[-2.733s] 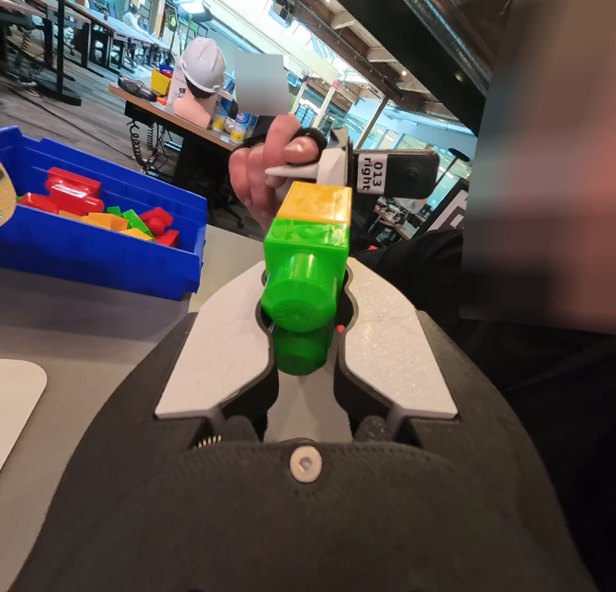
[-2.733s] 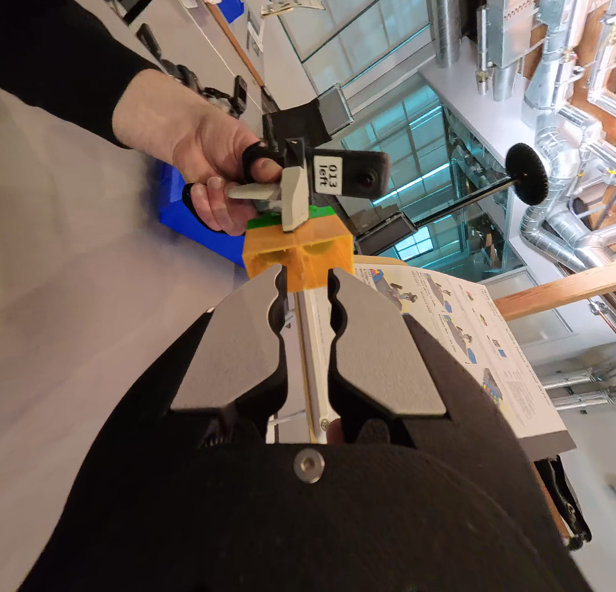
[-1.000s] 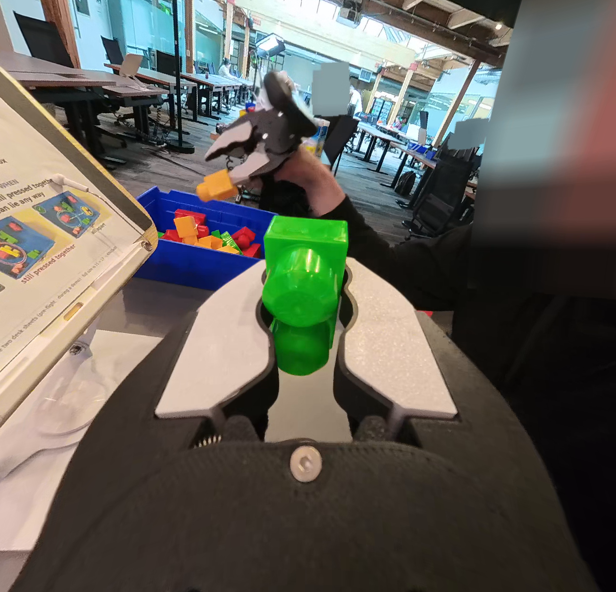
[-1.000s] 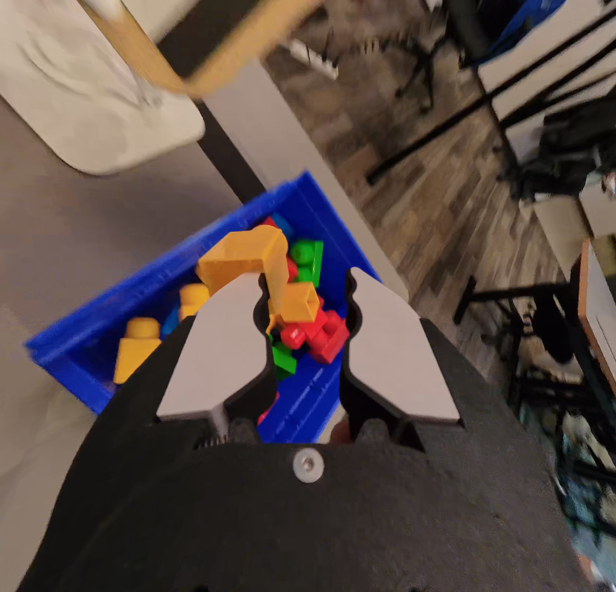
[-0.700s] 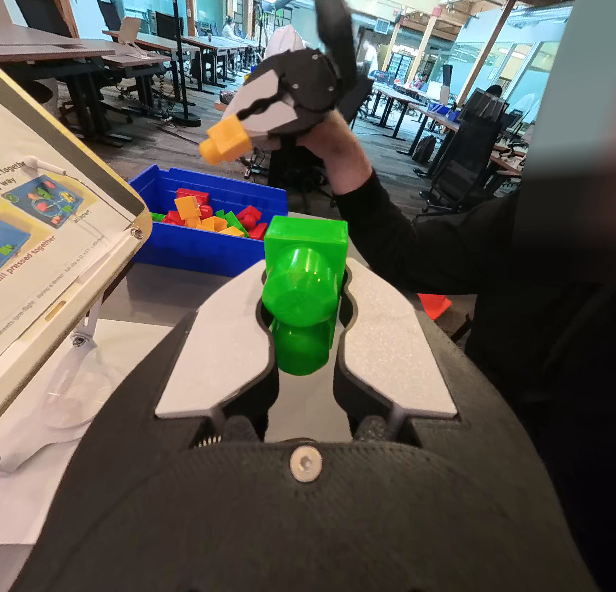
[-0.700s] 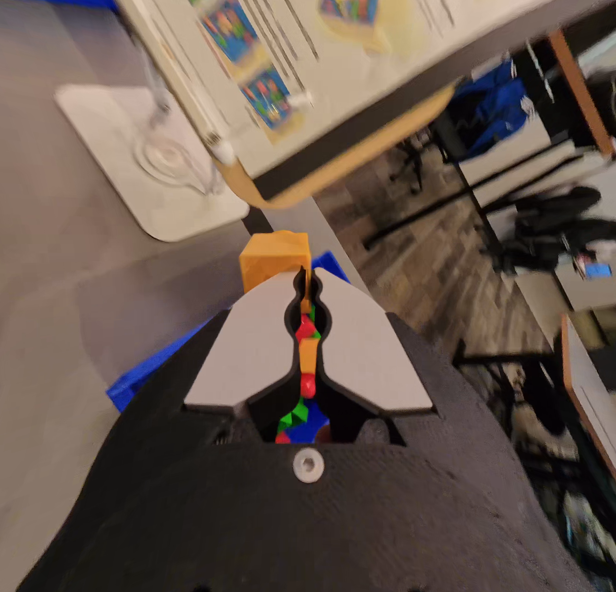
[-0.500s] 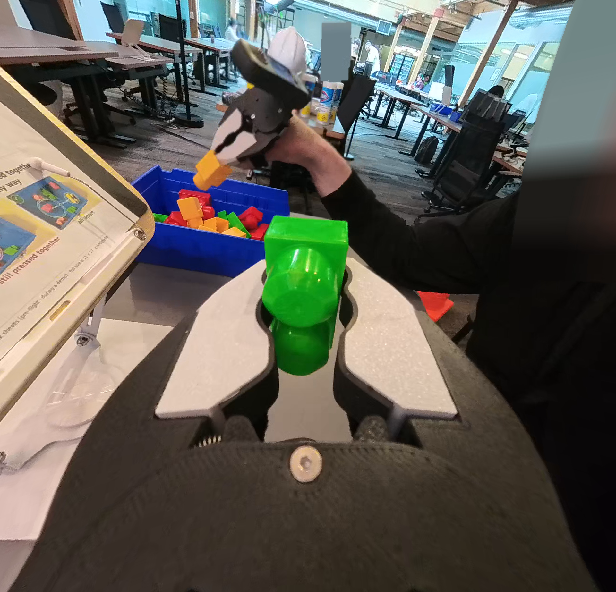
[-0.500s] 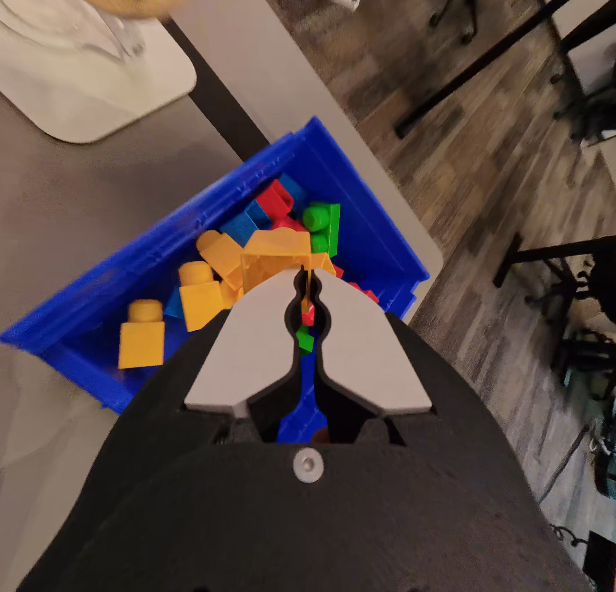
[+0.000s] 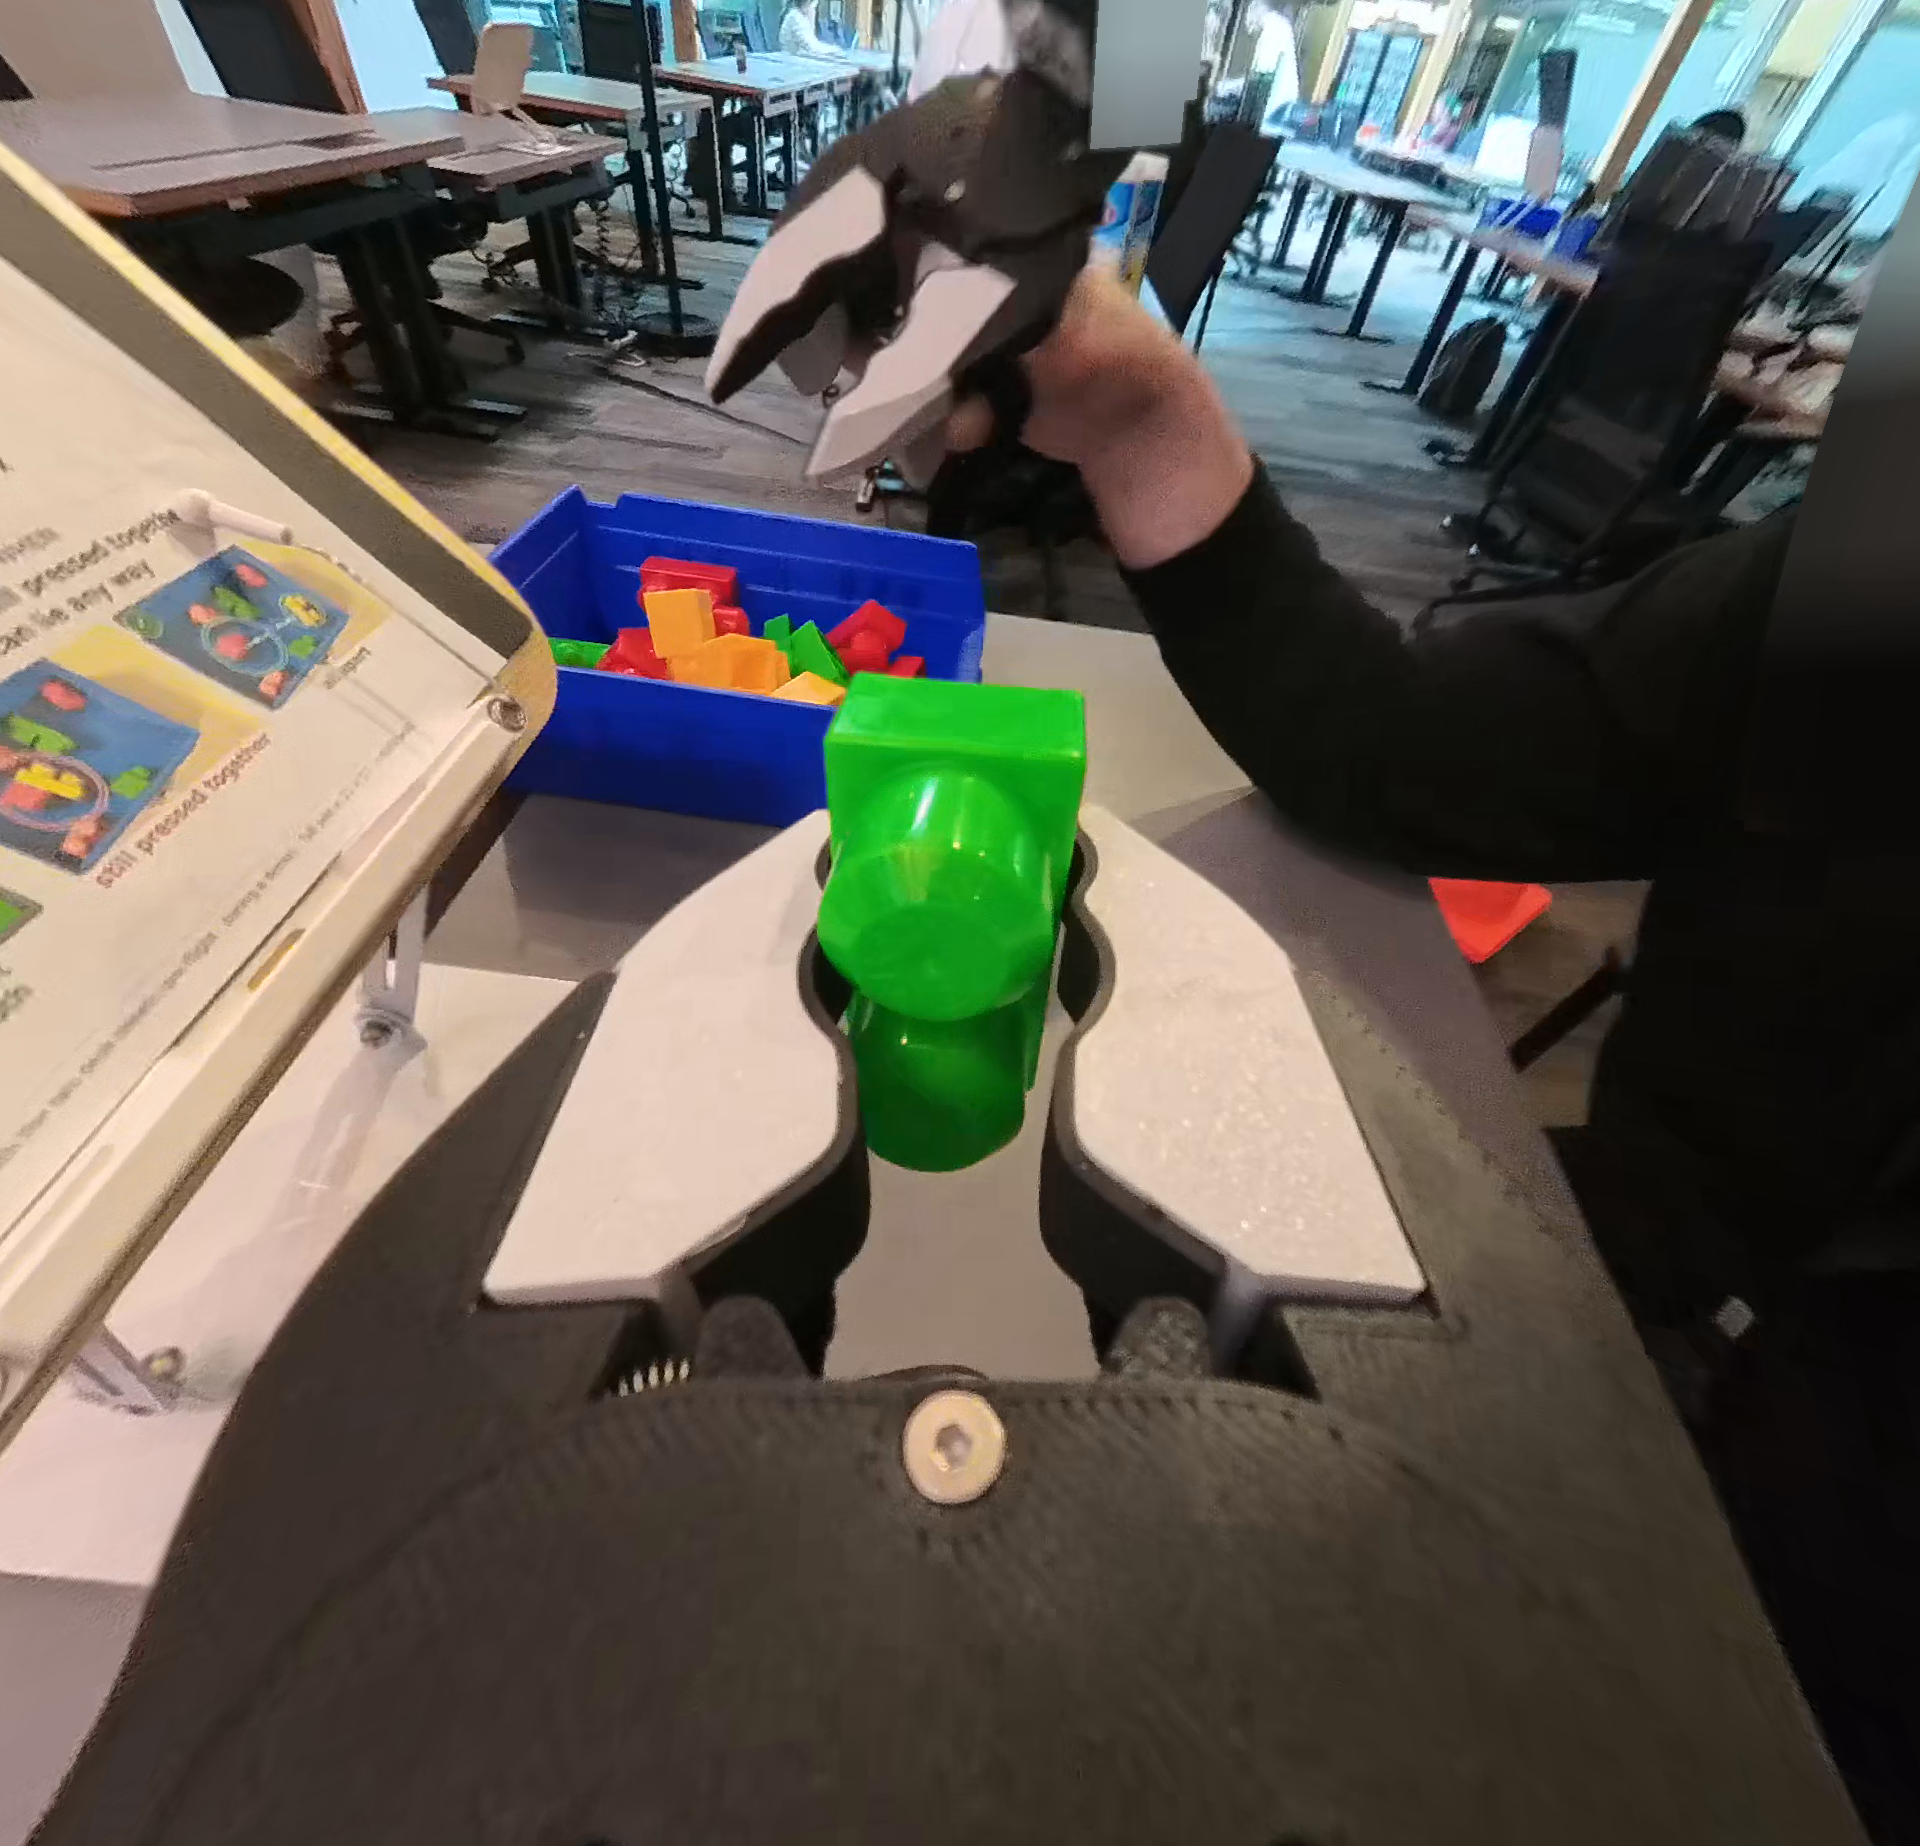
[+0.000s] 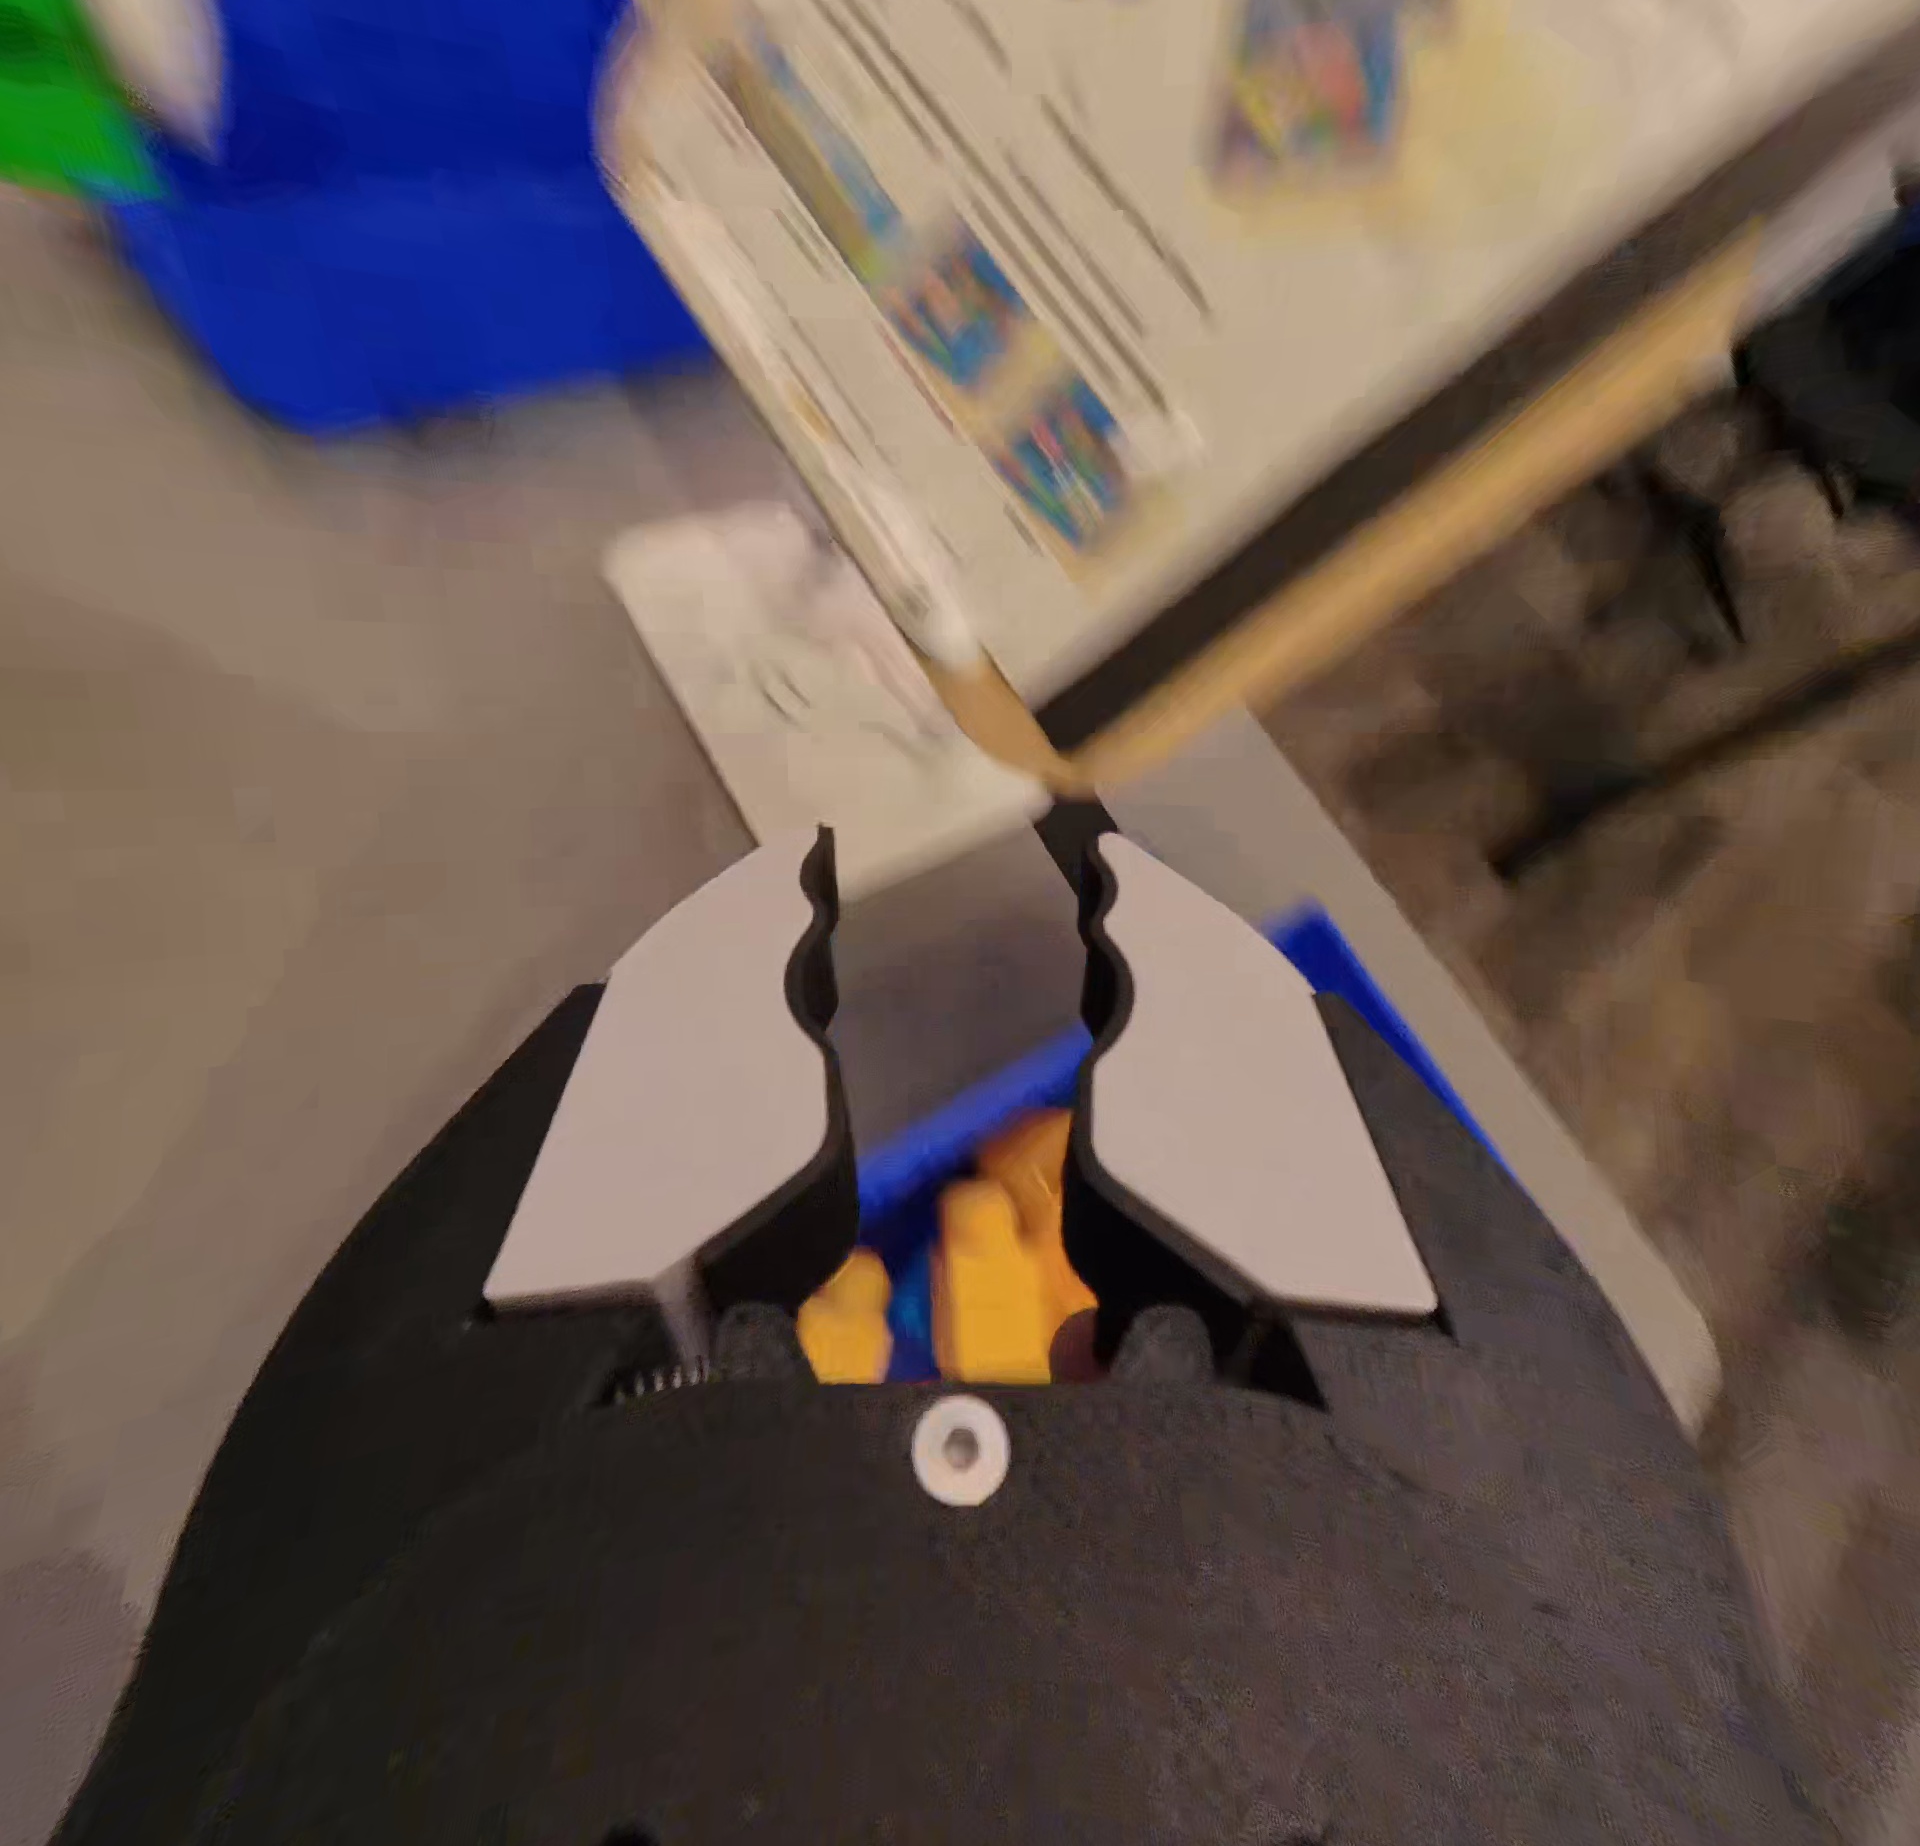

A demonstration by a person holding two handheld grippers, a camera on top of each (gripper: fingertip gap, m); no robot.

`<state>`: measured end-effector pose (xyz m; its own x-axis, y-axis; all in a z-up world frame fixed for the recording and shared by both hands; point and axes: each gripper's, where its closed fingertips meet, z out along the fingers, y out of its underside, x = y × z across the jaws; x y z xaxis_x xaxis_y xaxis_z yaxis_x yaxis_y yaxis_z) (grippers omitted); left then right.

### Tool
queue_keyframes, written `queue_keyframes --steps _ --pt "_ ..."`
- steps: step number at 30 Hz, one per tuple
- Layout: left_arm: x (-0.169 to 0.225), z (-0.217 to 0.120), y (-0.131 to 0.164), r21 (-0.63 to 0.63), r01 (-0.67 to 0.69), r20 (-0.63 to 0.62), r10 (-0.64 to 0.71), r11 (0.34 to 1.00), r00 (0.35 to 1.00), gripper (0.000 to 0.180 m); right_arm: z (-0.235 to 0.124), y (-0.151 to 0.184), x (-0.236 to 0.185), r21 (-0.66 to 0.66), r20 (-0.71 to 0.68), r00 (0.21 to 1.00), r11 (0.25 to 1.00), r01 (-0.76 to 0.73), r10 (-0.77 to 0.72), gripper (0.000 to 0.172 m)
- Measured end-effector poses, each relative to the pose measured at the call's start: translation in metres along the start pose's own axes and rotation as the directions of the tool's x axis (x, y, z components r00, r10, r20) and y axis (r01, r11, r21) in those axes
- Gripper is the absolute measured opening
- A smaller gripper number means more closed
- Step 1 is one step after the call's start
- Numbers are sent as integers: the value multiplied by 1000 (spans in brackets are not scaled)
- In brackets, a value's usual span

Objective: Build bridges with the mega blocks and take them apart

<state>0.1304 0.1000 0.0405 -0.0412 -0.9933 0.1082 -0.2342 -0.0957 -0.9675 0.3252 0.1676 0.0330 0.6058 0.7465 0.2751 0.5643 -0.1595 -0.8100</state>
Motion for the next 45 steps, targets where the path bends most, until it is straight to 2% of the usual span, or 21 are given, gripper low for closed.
queue_keyframes --steps 3,5,8,12,16,18,25,31,34,37,39,42,45 --pt "7 12 3 -32 -53 15 53 998 998 37 -1 -70 -67 296 156 983 954 50 -100 41" --pt "10 20 5 -53 -82 30 84 995 996 37 2 -95 -108 401 270 953 916 18 -137 39" --pt "17 31 9 -84 -128 44 132 988 990 37 18 -106 -145 434 360 921 900 -23 -150 42" --pt "22 41 15 -137 -181 66 191 974 979 37 26 -114 -170 464 497 860 873 -153 -113 42" --pt "26 49 18 -146 -164 52 173 976 984 37 35 -108 -189 435 574 807 887 -157 -139 43" --pt "27 51 20 -150 -177 50 187 973 981 37 38 -107 -190 450 554 819 882 -142 -151 37" --pt "32 49 12 -102 -182 30 186 978 982 37 32 -112 -189 486 536 828 862 -143 -165 36" --pt "21 38 9 -119 -190 88 201 975 976 51 15 -120 -163 547 477 868 820 -171 -137 36" --pt "19 25 3 -96 -187 89 196 978 977 41 -2 -121 -131 580 395 913 799 -159 -105 36" --pt "10 8 -4 -91 -205 139 217 975 966 18 -19 -113 -86 587 263 963 801 -117 -52 36" --pt "7 -5 -11 -60 -214 156 221 975 963 0 -25 -97 -45 547 114 993 835 -62 -1 37" --pt "0 -22 -18 -45 -209 202 214 977 956 0 -30 -61 10 454 2 994 886 -95 105 36" --pt "-6 -35 -23 -39 -219 247 222 975 943 0 -21 -10 48 298 -24 978 936 -189 205 36"
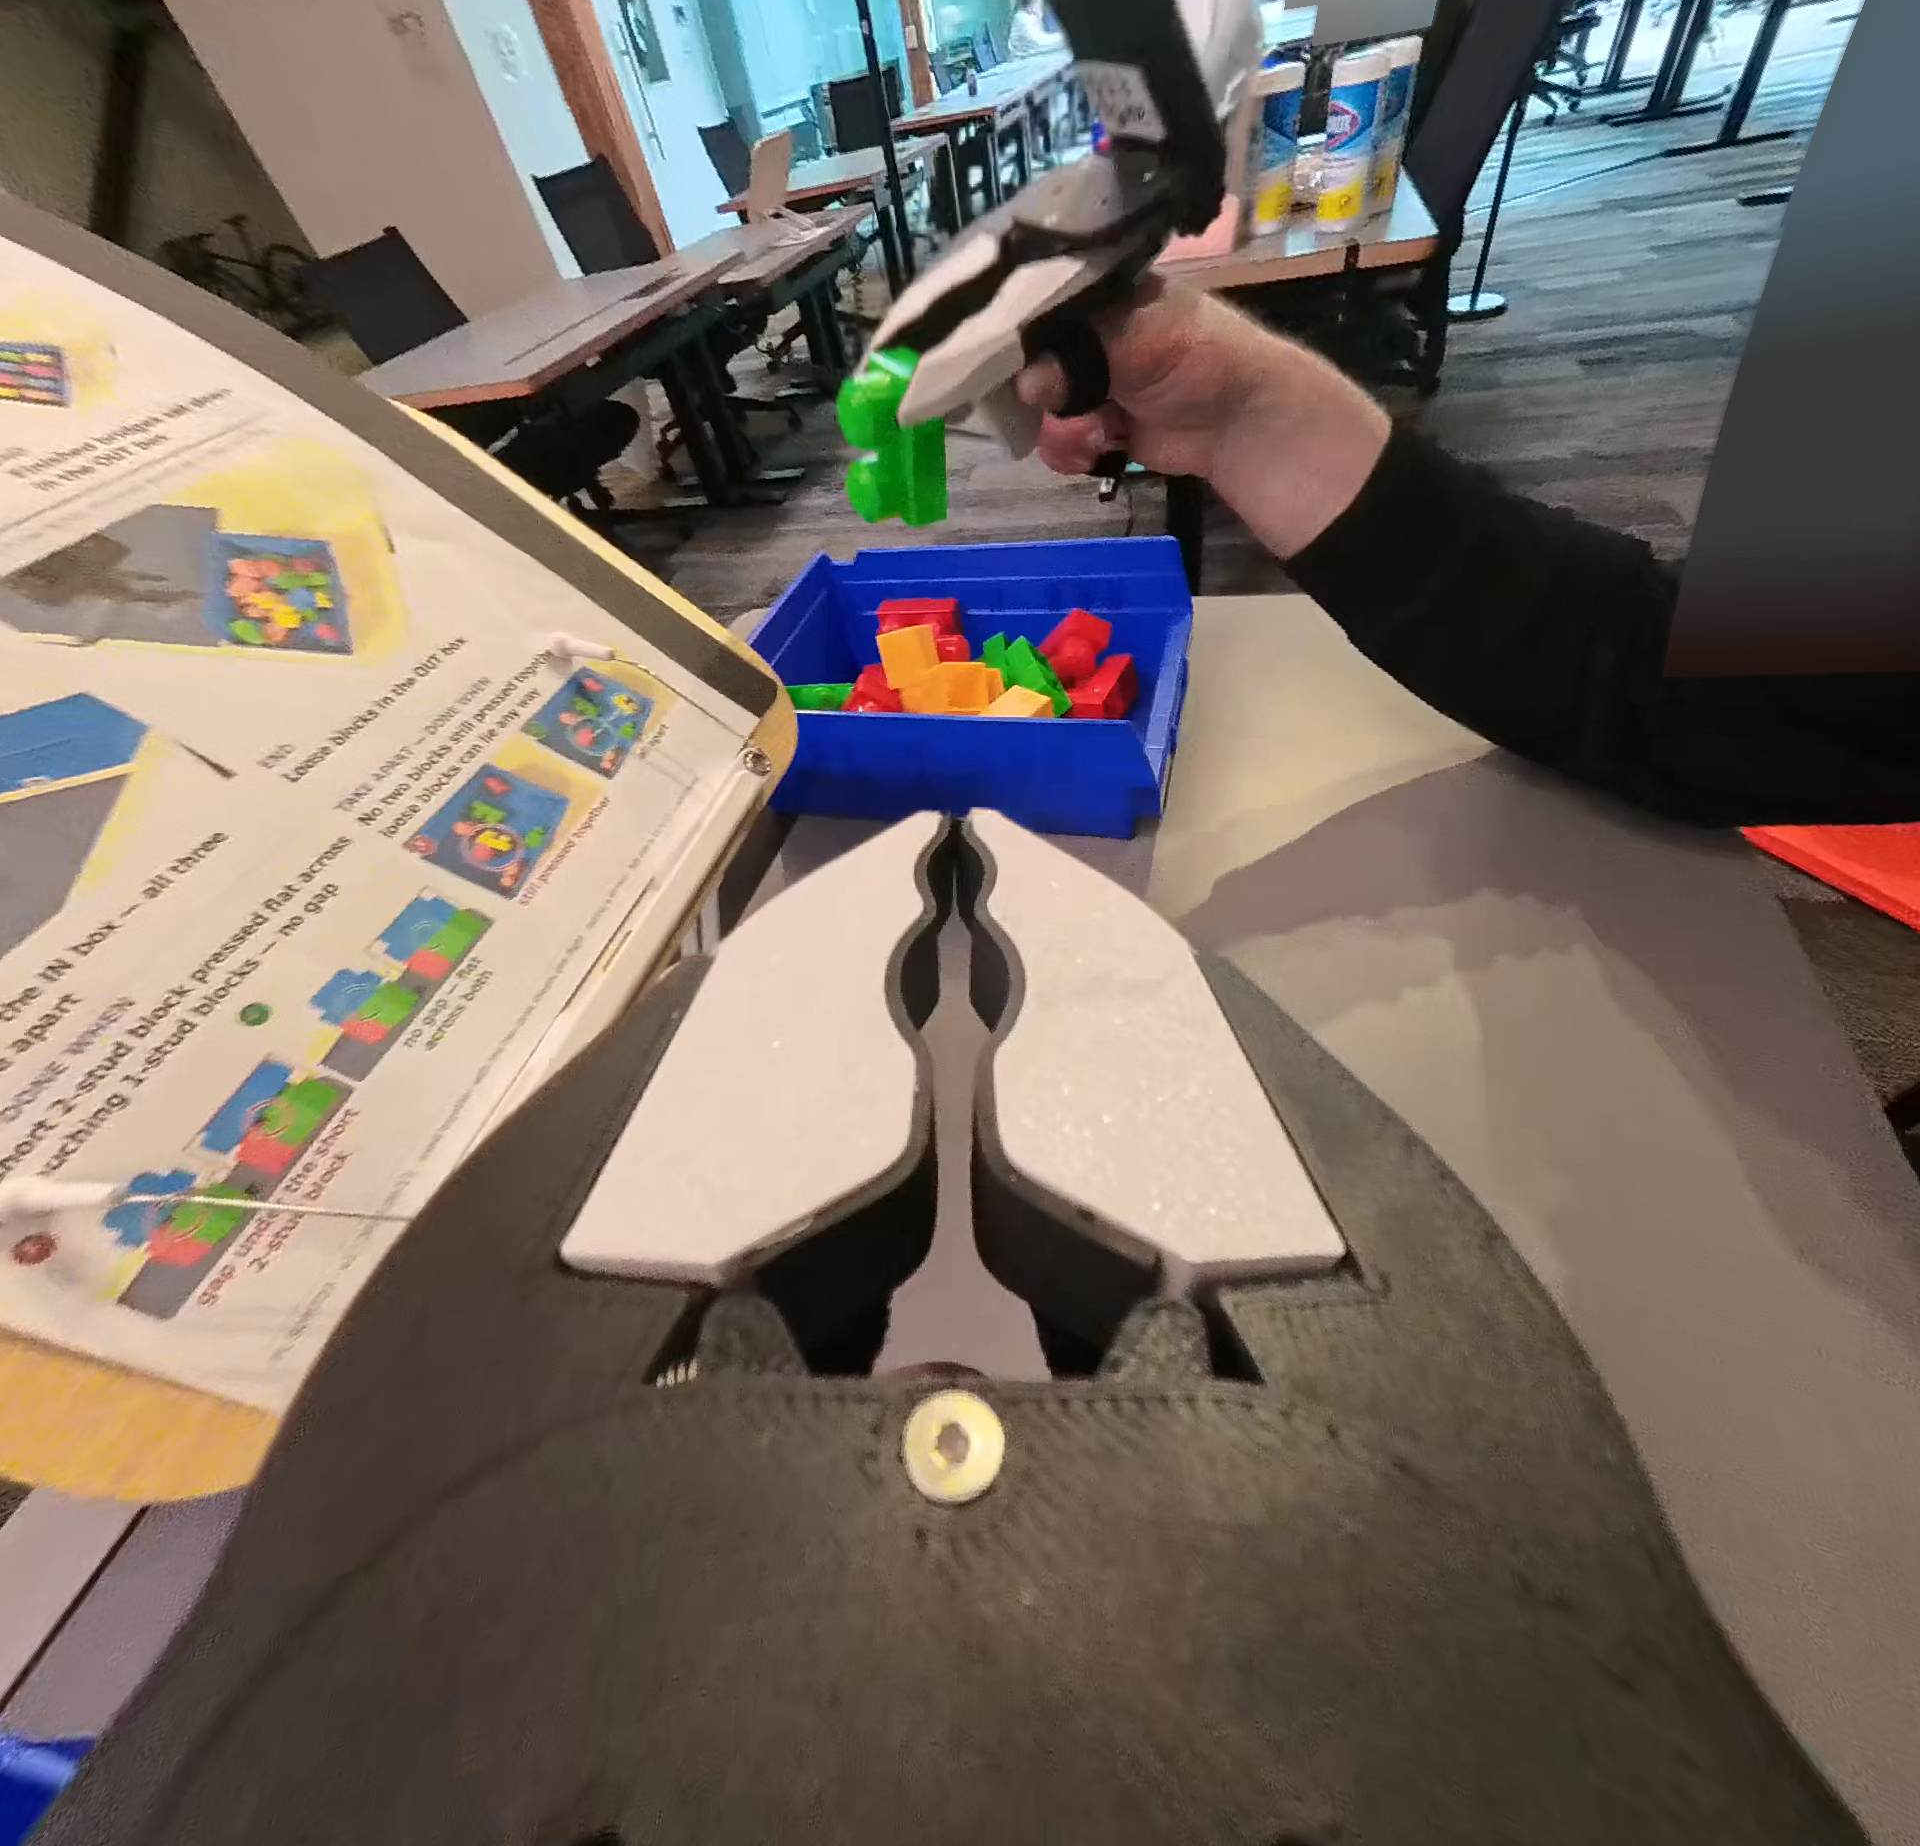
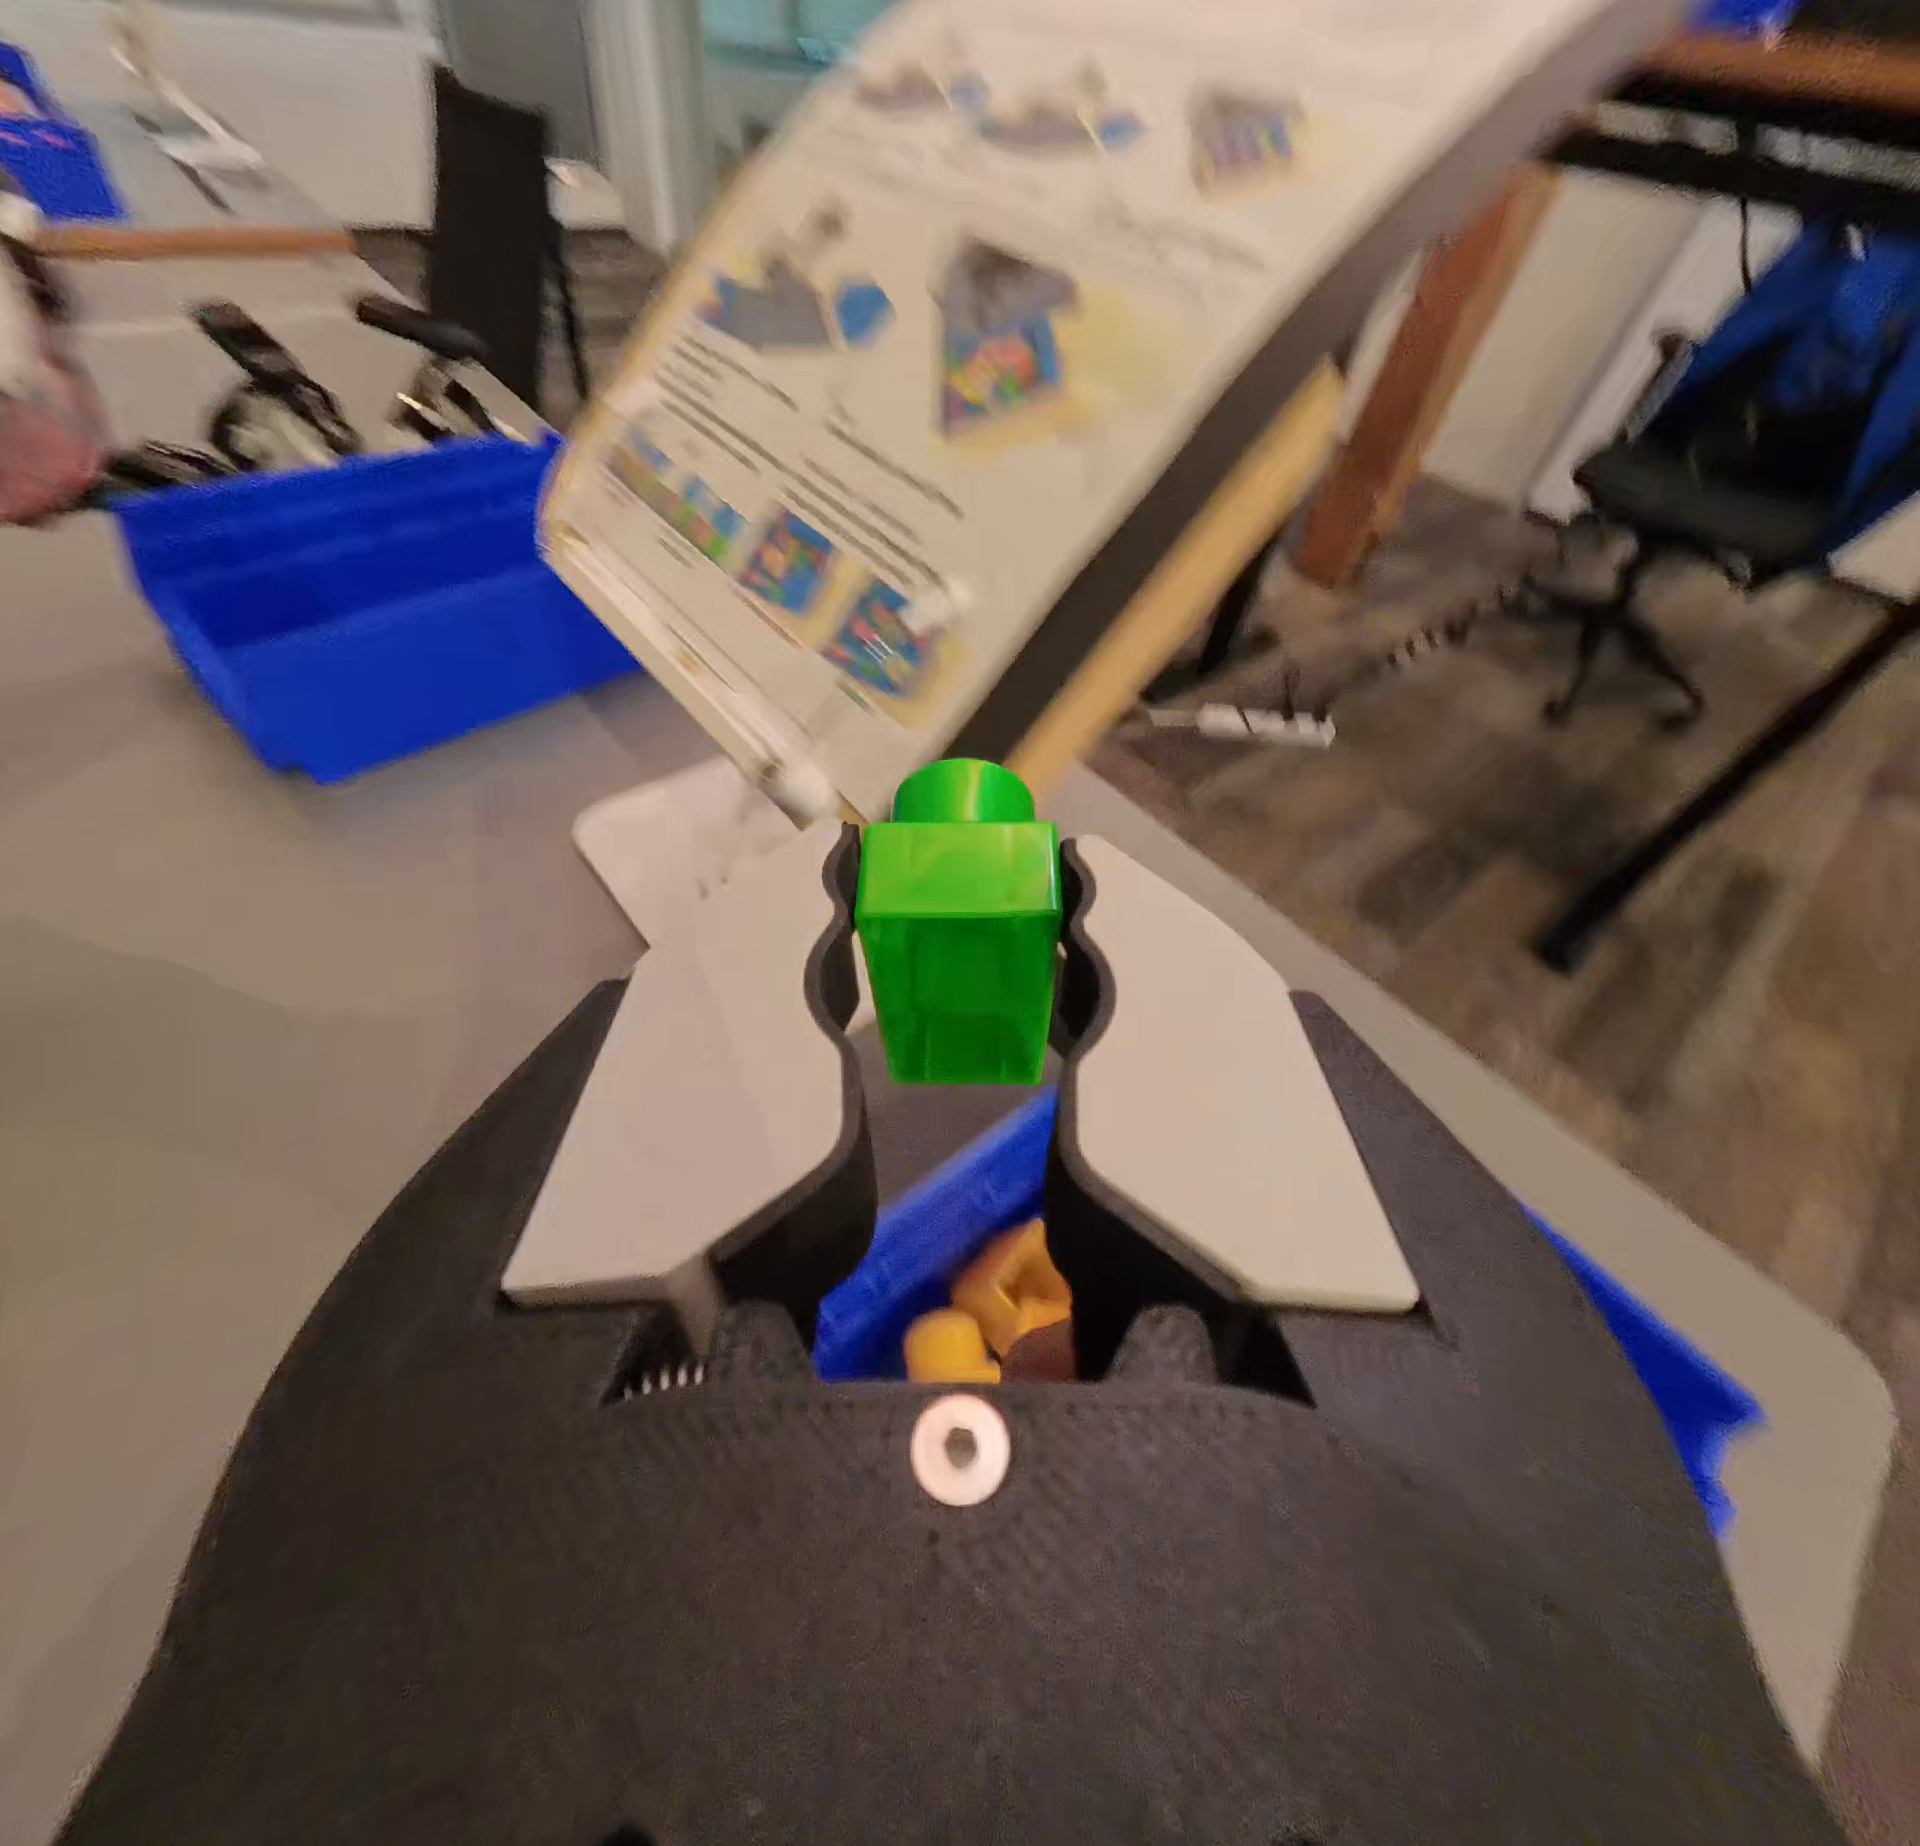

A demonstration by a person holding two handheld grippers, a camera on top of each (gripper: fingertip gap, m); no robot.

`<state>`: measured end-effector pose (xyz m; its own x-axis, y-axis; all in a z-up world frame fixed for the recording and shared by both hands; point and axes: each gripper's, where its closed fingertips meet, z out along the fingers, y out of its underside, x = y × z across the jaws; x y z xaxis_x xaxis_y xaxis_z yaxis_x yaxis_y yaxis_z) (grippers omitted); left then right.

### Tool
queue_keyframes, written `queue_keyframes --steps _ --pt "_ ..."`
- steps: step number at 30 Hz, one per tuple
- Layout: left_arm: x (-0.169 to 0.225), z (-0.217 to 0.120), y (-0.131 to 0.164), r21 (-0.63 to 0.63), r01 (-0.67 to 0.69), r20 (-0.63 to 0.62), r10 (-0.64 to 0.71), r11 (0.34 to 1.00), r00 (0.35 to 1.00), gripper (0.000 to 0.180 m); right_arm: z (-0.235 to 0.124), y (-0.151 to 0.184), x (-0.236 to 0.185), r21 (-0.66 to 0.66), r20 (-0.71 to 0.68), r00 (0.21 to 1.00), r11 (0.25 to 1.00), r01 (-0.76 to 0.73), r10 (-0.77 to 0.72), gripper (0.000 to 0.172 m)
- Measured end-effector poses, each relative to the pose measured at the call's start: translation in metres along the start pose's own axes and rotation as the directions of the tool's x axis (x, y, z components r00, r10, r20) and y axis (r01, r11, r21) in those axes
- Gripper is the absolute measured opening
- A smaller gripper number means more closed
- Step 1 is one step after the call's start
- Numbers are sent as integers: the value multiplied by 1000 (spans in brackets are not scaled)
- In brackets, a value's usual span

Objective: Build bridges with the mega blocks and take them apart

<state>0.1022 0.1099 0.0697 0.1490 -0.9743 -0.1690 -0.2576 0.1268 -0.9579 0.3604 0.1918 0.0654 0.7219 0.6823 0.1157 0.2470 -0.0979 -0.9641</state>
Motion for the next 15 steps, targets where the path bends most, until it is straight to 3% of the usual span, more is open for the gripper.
queue_keyframes --steps 2,7,9,10,15 --pt "-3 -5 -2 4 -2 13 2 1000 1000 0 -2 27 27 -85 -62 997 995 -45 40 36" --pt "-9 -14 -2 -4 -12 39 12 1000 999 0 1 86 50 -308 -85 983 934 -180 161 37" --pt "-10 -17 -2 -1 -13 40 13 1000 999 0 -1 102 62 -378 -164 975 904 -201 149 59" --pt "-11 -19 -2 -3 -14 45 14 1000 999 0 -2 105 65 -396 -182 974 897 -198 135 66" --pt "-15 -25 -3 3 -11 61 11 1000 998 0 -9 91 64 -381 -214 974 911 -159 81 65"
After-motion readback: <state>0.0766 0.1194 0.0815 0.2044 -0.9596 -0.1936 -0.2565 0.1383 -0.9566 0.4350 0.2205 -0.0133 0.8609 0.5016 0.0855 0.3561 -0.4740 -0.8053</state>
